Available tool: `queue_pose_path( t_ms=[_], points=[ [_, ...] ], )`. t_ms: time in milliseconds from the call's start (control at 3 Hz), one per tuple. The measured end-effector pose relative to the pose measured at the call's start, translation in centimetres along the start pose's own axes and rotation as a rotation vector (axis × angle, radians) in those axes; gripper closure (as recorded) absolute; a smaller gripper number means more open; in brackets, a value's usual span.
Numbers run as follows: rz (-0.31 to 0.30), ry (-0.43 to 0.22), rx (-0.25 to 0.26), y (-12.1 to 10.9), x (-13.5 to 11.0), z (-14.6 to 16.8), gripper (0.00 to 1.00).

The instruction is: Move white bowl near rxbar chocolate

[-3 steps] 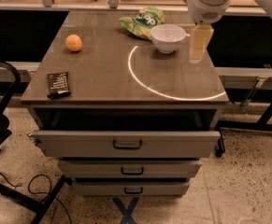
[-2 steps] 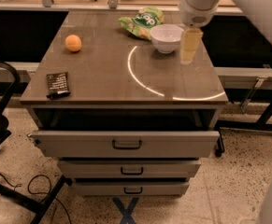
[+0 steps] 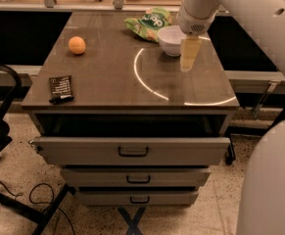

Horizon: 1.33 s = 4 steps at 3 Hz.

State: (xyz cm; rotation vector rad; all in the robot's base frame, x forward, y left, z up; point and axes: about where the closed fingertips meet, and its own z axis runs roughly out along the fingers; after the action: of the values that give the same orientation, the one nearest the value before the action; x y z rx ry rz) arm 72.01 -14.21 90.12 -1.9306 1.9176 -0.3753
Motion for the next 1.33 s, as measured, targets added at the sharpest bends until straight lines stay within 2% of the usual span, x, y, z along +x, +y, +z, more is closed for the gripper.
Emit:
queue_pose_path(
  t_ms=[333, 1000, 1333],
  points=[
    [-0.004, -0.027, -0.039, 0.4, -0.5, 1.7, 0.0],
    [-0.023, -0.033, -0.091, 0.6, -0.9, 4.1, 0.0],
    [-0.027, -0.026, -0.128, 0.7, -0.6, 5.7, 0.26]
  ],
)
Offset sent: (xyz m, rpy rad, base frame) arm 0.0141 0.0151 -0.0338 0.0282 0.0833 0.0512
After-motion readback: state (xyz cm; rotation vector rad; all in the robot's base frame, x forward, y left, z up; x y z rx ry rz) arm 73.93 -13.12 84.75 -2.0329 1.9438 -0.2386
